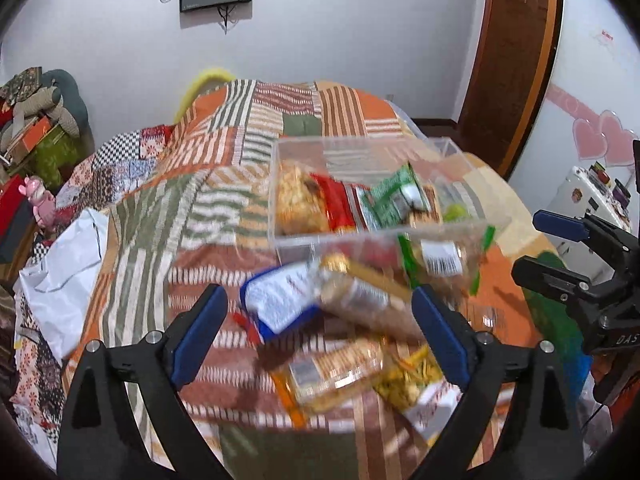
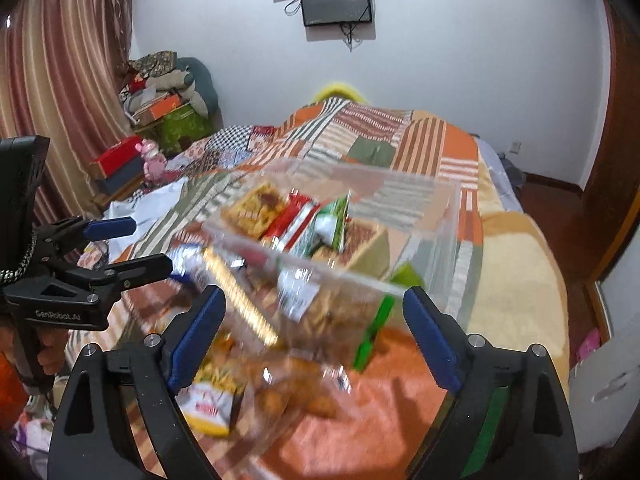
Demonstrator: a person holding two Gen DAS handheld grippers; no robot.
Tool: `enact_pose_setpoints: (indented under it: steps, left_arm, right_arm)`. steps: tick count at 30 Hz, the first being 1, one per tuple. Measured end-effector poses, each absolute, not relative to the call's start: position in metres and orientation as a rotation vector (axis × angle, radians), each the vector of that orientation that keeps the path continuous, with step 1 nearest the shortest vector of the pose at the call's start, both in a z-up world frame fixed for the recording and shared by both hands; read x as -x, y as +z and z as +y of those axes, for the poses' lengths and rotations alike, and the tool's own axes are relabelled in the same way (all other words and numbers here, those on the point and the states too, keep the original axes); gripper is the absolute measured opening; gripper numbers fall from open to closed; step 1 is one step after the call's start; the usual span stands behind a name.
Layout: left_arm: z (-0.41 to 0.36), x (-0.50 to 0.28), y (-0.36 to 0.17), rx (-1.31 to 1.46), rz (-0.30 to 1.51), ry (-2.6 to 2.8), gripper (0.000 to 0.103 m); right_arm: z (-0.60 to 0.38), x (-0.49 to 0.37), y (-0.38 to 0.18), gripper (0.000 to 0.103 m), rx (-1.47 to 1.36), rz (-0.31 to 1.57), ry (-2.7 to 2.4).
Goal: Organize snacks
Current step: 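Grasp the clear cracker bag with the right tool while the left tool grasps an orange-wrapped bar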
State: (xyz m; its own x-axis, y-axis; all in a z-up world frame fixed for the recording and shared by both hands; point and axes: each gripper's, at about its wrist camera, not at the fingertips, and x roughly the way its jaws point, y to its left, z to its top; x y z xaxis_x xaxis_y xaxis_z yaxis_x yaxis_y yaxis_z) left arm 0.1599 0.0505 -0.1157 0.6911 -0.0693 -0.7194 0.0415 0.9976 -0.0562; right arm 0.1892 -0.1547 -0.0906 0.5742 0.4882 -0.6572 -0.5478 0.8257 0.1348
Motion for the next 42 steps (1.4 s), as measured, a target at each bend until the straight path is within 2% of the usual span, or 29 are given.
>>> enact_pose_setpoints:
  steps: [12, 23, 26, 28, 33, 36, 38, 40, 42]
  left_arm:
    - [0.056, -0.15, -0.174, 0.16, 0.959, -0.031, 0.095]
    - [0.041, -0.173, -0.206, 0.15, 1.02, -0.043, 0.096]
    - [0.04, -0.178, -0.21, 0.151, 1.025, -0.037, 0.098]
    - [0.04, -0.182, -0.211, 0.149, 1.026, -0.034, 0.098]
    - [0.037, -0.19, -0.211, 0.148, 1.034, -0.027, 0.099]
    - [0.036, -0.191, -0.213, 0.132, 1.026, -0.02, 0.098]
    - [0.036, -0.19, -0.212, 0.131, 1.016, -0.03, 0.094]
    - [0.036, -0.187, -0.211, 0.132, 1.007, -0.043, 0.076]
    - [0.036, -0.181, -0.208, 0.129, 1.0, -0.05, 0.069]
  right_arm:
    - [-0.147, -0.175, -0.144, 0.092, 0.071, 0.917, 0.66]
    - [-0.143, -0.182, -0.159, 0.091, 0.066, 0.949, 0.626]
    - [-0.146, -0.184, -0.162, 0.085, 0.041, 0.964, 0.642]
    - [-0.146, -0.186, -0.164, 0.07, 0.036, 0.979, 0.656]
    - [-0.149, -0.181, -0.162, 0.06, 0.039, 0.953, 0.653]
    - [-0.151, -0.177, -0.159, 0.057, 0.046, 0.938, 0.649]
    - [-0.154, -0.176, -0.158, 0.056, 0.041, 0.934, 0.647]
    - [-0.156, -0.176, -0.156, 0.054, 0.037, 0.93, 0.646]
    - [-0.162, -0.175, -0.153, 0.053, 0.032, 0.923, 0.644]
